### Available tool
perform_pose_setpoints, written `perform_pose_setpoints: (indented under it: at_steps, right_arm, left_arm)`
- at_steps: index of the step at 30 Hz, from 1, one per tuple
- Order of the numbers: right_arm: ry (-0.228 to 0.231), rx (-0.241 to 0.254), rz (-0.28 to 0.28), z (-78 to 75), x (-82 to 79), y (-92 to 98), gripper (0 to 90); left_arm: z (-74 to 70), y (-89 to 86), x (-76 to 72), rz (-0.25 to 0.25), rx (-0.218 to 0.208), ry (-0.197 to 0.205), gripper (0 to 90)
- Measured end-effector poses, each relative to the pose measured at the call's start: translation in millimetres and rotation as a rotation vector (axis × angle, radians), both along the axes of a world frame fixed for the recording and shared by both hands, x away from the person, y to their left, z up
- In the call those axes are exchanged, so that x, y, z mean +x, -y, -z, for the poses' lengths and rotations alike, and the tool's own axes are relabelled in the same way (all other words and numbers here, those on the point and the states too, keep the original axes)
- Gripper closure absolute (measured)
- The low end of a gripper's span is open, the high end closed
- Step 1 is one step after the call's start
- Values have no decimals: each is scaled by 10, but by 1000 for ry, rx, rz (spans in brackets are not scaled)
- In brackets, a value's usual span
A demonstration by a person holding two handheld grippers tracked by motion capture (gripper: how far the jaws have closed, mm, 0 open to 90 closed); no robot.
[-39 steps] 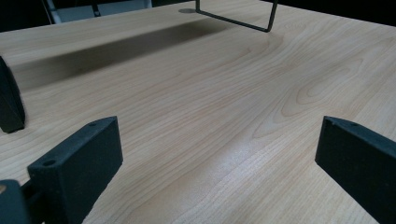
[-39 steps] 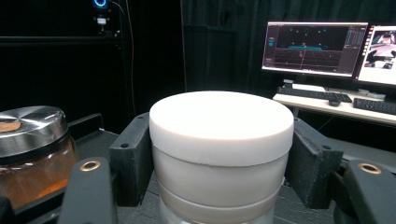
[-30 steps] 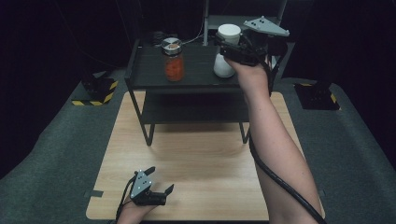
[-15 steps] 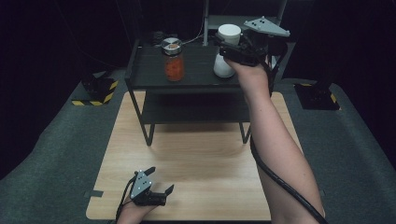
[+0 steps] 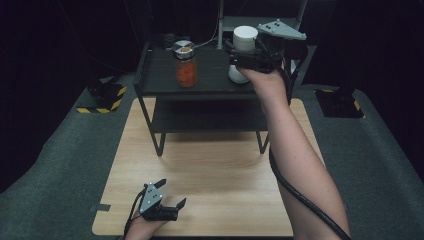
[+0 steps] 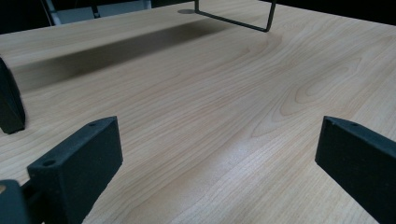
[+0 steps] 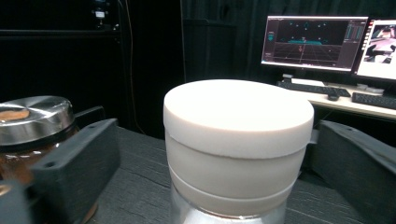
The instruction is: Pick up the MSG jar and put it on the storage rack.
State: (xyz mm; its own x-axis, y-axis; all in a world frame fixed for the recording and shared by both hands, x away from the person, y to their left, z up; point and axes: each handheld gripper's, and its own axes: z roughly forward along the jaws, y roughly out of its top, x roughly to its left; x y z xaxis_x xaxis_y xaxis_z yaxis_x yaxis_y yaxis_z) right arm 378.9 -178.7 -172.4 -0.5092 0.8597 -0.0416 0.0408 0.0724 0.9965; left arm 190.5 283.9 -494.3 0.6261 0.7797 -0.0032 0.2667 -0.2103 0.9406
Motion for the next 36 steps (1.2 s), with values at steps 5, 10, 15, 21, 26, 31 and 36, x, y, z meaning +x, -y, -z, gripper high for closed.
perform_pose_setpoints:
  at_steps: [5, 10, 15, 21, 26, 31, 36]
  right_arm:
    - [2, 2, 4, 31, -26, 18, 0]
    - [2, 7, 1, 74, -60, 58, 0]
    - [4, 1, -9, 115, -104, 105, 0]
    - [9, -7, -24, 181, -169, 135, 0]
    - [21, -10, -39, 241, -246, 173, 0]
    - [22, -2, -56, 306, -332, 221, 0]
    - [29, -9, -64, 412, -432, 273, 0]
  left_arm:
    - [6, -17, -21, -7, -6, 1, 8]
    - [18, -9, -65, -27, -15, 4, 7]
    - [19, 7, -105, -47, -9, 10, 7]
    - [20, 18, -120, -55, -7, 12, 7]
    - [18, 12, -118, -53, -7, 10, 7]
    - [11, 7, -128, -48, 1, 9, 7]
    - [7, 20, -130, -51, 3, 8, 7]
